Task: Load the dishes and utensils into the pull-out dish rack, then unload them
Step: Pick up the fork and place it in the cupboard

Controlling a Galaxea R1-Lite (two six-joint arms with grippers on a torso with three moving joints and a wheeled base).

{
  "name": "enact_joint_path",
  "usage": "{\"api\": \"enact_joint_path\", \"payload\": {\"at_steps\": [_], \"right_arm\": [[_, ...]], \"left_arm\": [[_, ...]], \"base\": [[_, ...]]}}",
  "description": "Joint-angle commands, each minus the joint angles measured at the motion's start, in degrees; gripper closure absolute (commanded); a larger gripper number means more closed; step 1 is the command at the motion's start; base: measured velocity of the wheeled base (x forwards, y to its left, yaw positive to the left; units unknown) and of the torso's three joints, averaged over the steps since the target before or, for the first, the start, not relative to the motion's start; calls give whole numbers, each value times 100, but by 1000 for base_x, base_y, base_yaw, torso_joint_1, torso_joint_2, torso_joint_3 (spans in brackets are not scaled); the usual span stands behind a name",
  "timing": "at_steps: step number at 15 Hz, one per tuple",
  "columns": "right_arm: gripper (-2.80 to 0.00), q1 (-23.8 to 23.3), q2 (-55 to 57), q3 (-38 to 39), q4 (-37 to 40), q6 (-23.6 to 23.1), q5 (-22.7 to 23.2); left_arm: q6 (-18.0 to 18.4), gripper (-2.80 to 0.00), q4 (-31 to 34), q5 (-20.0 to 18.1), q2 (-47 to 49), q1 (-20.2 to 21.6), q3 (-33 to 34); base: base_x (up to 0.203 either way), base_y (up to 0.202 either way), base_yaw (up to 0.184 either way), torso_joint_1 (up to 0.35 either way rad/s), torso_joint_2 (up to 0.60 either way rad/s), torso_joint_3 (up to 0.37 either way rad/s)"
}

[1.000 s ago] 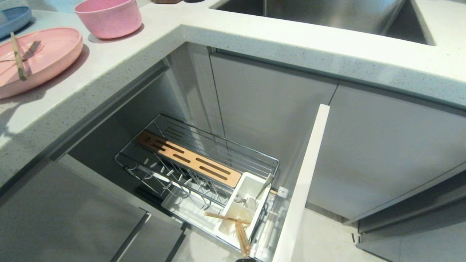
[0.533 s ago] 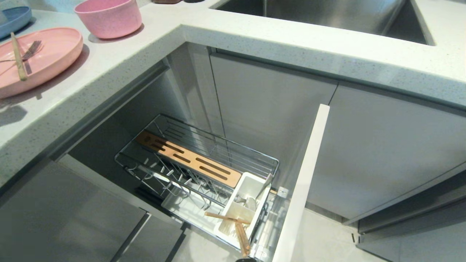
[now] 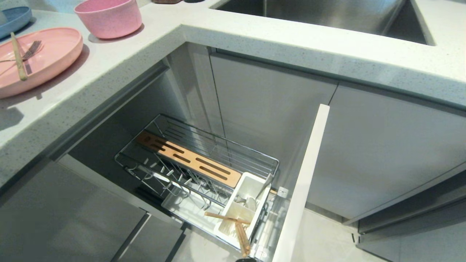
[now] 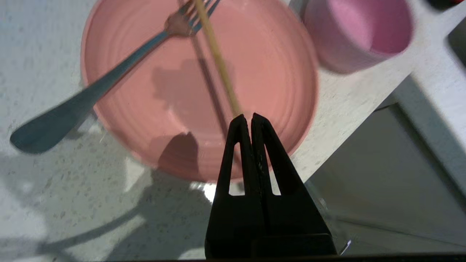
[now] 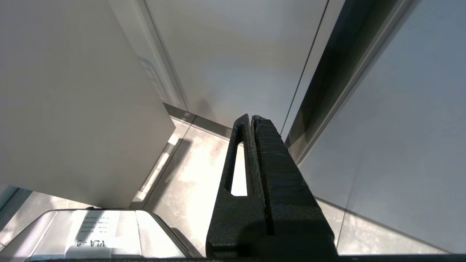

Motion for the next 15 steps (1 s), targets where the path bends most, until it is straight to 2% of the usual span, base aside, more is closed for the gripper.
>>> {"api": "enact_joint_path", "payload": {"at_steps": [1, 3, 5, 6, 12, 15], "right_arm": [[0, 2, 0, 9, -6, -1, 0], [0, 2, 0, 9, -3, -2, -1], [0, 2, 0, 9, -5, -1, 1], [0, 2, 0, 9, 2, -2, 1], [0, 2, 0, 9, -4, 1, -5], [0, 6, 0, 9, -2, 7, 1]], "left_arm": [[-45, 0, 204, 143, 117, 0, 1], [-49, 0, 227, 447, 221, 0, 1], [-56, 0, 272, 530, 325, 0, 1], [-65, -280, 381, 646, 363, -5, 1], [-87, -280, 436, 736, 532, -2, 6], [-233, -280, 387, 714, 785, -9, 3]], "base": [[0, 0, 0, 0, 0, 0], [0, 0, 0, 0, 0, 0], [0, 0, 0, 0, 0, 0], [0, 0, 0, 0, 0, 0], [0, 0, 0, 0, 0, 0], [0, 0, 0, 0, 0, 0]]}}
